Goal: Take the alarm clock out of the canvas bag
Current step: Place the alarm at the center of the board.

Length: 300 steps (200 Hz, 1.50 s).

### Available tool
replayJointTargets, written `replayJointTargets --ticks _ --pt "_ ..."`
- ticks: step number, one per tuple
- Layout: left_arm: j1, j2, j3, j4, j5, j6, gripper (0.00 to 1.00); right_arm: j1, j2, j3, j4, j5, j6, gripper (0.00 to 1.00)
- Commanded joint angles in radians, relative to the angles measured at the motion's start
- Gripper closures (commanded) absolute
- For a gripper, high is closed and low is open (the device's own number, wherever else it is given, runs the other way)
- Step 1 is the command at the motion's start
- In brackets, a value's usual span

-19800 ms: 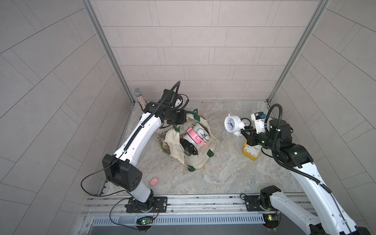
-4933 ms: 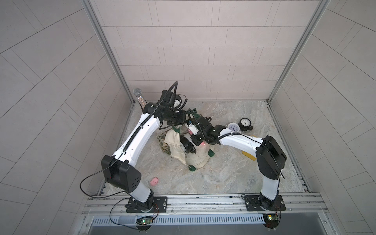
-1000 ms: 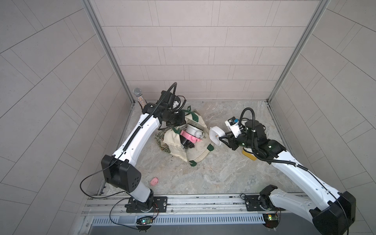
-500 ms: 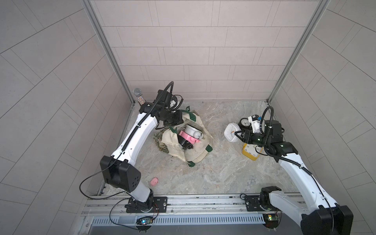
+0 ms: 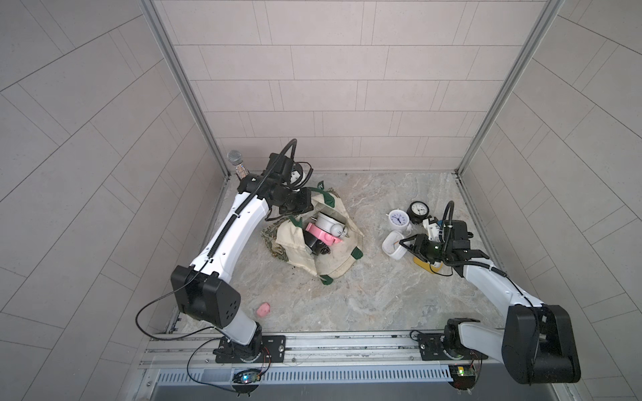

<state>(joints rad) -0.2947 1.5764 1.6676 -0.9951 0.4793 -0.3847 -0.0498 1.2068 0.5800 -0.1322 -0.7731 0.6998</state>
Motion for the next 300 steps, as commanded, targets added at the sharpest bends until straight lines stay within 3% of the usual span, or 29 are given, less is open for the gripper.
replayJointTargets --ticks 1,65,111,300 --pt "0.005 -0.041 0.006 0.027 0.041 0.001 1.00 -0.014 0.038 0.002 0.083 -0.058 0.038 0.82" --pt "0.006 -0.037 -0.006 0.036 0.050 -0.003 1.00 -0.036 0.140 -0.043 0.199 -0.063 0.085 0.78" --pt "0.005 -0.035 -0.025 0.046 0.050 -0.003 1.00 -0.048 0.192 -0.046 0.205 -0.050 0.070 0.70" --pt "0.005 -0.050 -0.054 0.053 0.049 -0.008 1.00 -0.070 0.235 -0.047 0.158 -0.005 -0.006 0.44"
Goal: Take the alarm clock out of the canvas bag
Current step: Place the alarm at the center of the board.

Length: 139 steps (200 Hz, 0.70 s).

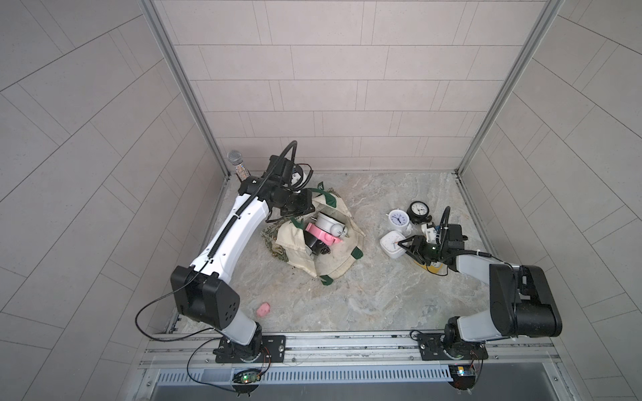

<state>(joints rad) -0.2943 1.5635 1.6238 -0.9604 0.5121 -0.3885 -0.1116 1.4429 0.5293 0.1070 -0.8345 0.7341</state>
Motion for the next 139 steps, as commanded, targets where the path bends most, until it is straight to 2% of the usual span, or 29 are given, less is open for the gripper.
replayJointTargets --ticks 1,59,99,139 --pt "0.005 -0.036 -0.010 0.018 0.017 -0.004 1.00 -0.008 -0.002 0.004 -0.084 0.057 -0.042 0.44" --pt "0.008 -0.042 -0.010 0.015 0.016 -0.004 1.00 -0.039 -0.080 0.010 -0.184 0.112 -0.098 0.37" --pt "0.007 -0.047 -0.006 0.018 0.015 -0.009 1.00 -0.060 -0.139 0.020 -0.234 0.120 -0.126 0.36" --pt "0.008 -0.057 -0.004 0.015 0.014 -0.011 1.00 -0.058 -0.253 0.115 -0.344 0.123 -0.177 0.39"
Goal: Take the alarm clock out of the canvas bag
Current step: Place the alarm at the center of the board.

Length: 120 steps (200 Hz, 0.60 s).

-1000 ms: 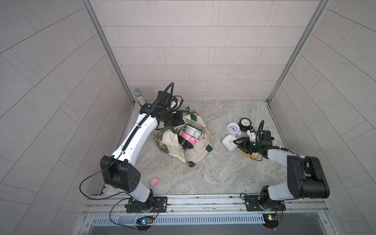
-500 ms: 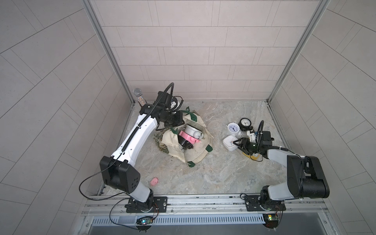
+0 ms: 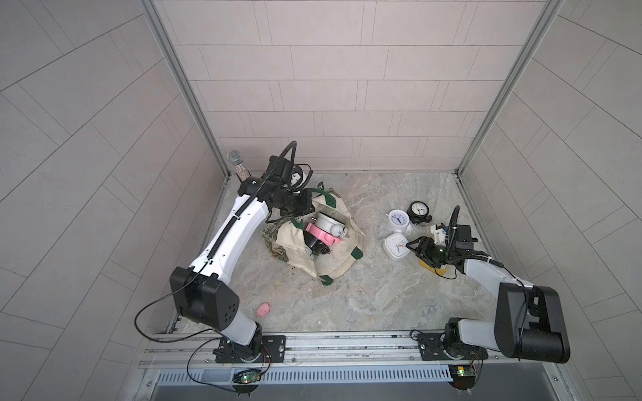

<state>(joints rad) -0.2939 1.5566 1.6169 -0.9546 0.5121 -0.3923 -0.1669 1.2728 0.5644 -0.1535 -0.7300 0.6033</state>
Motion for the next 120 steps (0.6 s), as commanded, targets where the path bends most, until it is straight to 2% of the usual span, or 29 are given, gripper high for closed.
replayJointTargets --ticks 1,24,54,84,120 --pt "0.008 -0.050 0.003 0.010 0.014 -0.007 1.00 -0.002 -0.087 0.081 -0.085 0.019 -0.046 0.40" --pt "0.007 -0.049 0.009 0.009 0.023 -0.007 1.00 0.022 -0.187 0.125 -0.062 0.014 -0.051 0.42" --pt "0.007 -0.050 0.013 0.019 0.065 -0.006 1.00 0.149 -0.279 0.204 -0.019 0.052 -0.057 0.45" --pt "0.007 -0.050 0.018 0.024 0.086 -0.007 1.00 0.363 -0.333 0.260 0.061 0.122 -0.115 0.48" --pt "0.007 -0.048 0.027 0.018 0.089 -0.007 1.00 0.696 -0.310 0.340 0.025 0.309 -0.348 0.49"
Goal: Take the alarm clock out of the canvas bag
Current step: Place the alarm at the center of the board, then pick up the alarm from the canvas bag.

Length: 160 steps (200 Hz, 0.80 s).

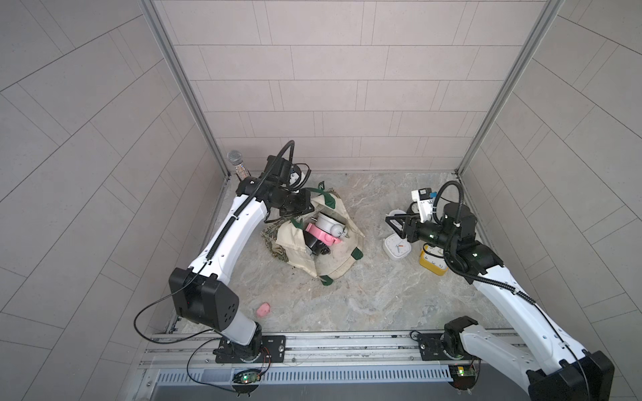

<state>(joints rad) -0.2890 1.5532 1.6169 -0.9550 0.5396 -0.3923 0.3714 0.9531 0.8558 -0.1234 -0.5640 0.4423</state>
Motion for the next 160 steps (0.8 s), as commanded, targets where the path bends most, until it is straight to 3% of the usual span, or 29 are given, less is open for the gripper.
replayJointTargets --ticks 1,31,62,89,160 --pt "0.002 -0.044 0.027 0.019 0.061 -0.006 1.00 0.169 0.010 0.049 -0.007 0.149 -0.197 0.49" --pt "0.001 -0.043 0.032 0.011 0.059 -0.002 1.00 0.401 0.085 0.083 -0.012 0.305 -0.379 0.49" --pt "0.003 -0.041 0.042 0.004 0.055 0.000 1.00 0.524 0.179 0.082 0.043 0.390 -0.506 0.50" --pt "0.003 -0.040 0.044 0.002 0.056 0.000 1.00 0.577 0.290 0.087 0.089 0.463 -0.580 0.49" --pt "0.002 -0.047 0.033 0.000 0.051 0.000 1.00 0.600 0.499 0.018 0.269 0.544 -0.622 0.49"
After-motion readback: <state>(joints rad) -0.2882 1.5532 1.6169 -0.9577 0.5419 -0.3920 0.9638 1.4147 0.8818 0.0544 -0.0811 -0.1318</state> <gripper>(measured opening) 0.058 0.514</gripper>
